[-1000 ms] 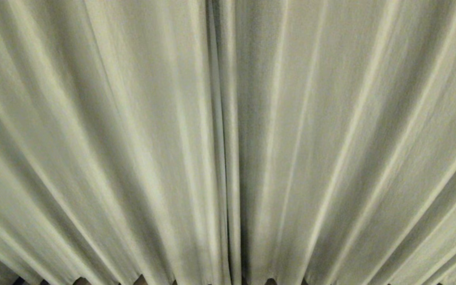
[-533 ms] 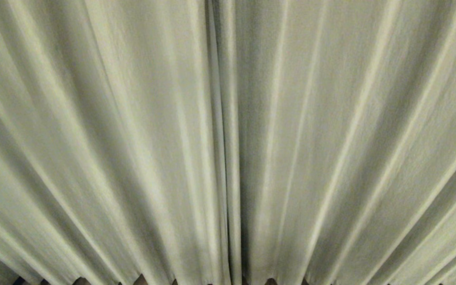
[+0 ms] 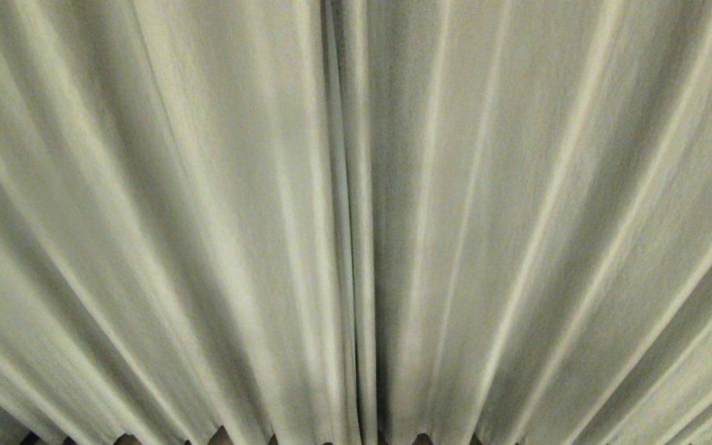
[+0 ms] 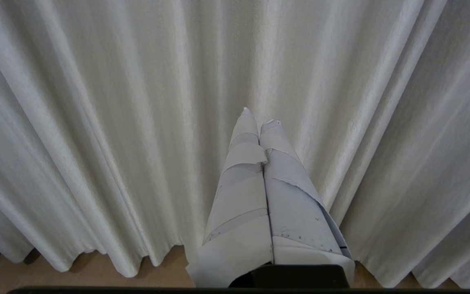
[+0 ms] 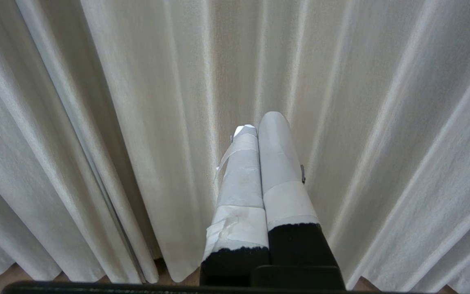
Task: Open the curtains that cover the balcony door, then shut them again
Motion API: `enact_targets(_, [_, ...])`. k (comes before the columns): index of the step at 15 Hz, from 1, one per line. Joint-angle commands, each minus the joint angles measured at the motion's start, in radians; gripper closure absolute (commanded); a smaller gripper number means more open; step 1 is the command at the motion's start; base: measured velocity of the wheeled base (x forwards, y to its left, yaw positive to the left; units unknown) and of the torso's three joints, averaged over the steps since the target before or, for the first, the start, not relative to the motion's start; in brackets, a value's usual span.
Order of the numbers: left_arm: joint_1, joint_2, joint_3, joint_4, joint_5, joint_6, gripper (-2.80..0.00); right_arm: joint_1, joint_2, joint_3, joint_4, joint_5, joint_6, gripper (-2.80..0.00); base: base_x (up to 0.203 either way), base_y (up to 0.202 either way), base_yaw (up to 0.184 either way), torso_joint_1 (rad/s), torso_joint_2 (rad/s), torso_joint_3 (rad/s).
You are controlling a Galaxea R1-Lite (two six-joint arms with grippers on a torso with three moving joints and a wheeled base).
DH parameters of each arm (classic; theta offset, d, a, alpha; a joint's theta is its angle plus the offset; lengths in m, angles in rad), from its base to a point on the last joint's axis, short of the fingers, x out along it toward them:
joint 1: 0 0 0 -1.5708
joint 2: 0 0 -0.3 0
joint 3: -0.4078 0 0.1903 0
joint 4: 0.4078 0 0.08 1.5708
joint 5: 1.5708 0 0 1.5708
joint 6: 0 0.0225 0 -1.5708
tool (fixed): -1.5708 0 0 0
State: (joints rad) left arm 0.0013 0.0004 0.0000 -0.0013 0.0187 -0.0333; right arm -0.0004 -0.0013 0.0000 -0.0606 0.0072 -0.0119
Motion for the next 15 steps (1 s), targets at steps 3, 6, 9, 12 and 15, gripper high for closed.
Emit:
enact_targets(3, [0.0,0.0,0.0,0.0,0.0,0.0,0.0,0.0,0.001,0.0,-0.001,0.0,0.001,0.0,0.0,0.0,0.0,0.0,0.0,0.0])
enact_targets(6, [0.0,0.0,0.0,0.0,0.001,0.0,0.0,0.0,0.001,0.0,-0.001,0.0,0.001,0.0,0.0,0.0,0.0,0.0,0.0,0.0])
enact_targets(9, [0.0,0.0,0.0,0.0,0.0,0.0,0.0,-0.001,0.001,0.0,-0.001,0.0,0.0,0.0,0.0,0.0,0.0,0.0,0.0,0.0])
enact_targets(12, [0.0,0.0,0.0,0.0,0.0,0.0,0.0,0.0,0.001,0.0,-0.001,0.0,0.004,0.0,0.0,0.0,0.0,0.0,0.0,0.0])
enact_targets(15, [0.0,0.0,0.0,0.0,0.0,0.001,0.0,0.0,0.001,0.0,-0.002,-0.014,0.014,0.0,0.0,0.0,0.0,0.0,0.0,0.0])
